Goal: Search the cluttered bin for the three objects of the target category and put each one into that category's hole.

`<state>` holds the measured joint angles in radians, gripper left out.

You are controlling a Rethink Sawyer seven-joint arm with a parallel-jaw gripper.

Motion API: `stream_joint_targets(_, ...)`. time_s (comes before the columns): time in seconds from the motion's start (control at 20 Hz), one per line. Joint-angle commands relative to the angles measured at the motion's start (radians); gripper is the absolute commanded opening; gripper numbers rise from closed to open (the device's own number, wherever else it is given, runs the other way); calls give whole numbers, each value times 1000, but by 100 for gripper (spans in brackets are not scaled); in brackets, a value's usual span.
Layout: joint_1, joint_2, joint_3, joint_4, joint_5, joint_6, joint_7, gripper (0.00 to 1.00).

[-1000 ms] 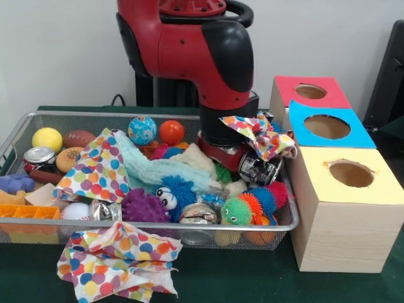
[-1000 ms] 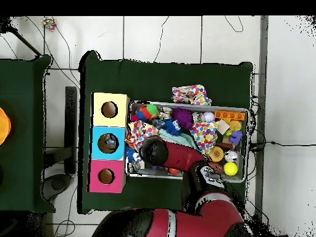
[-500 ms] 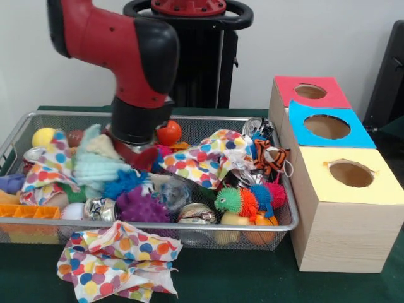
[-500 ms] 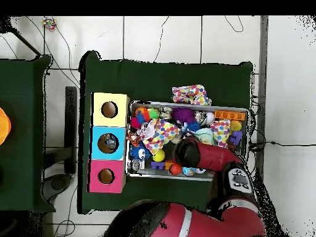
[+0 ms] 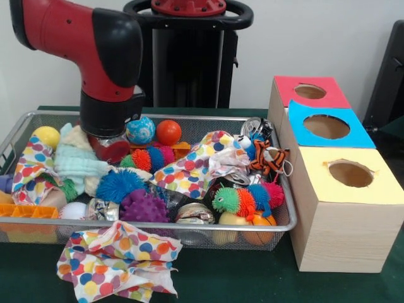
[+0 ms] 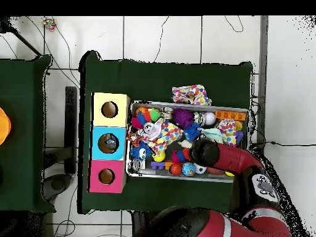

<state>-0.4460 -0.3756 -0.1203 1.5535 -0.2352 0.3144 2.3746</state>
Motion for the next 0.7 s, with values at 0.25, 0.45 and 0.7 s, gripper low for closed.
stream_joint_targets(0.25,-101,-23,61,-75,-45,177,-127,100)
stream_joint_targets(0.45,-118,-45,80,-100,-69,228,-182,100)
stream_joint_targets(0.7,-69,-60,10,-169,-195,184,-216,100)
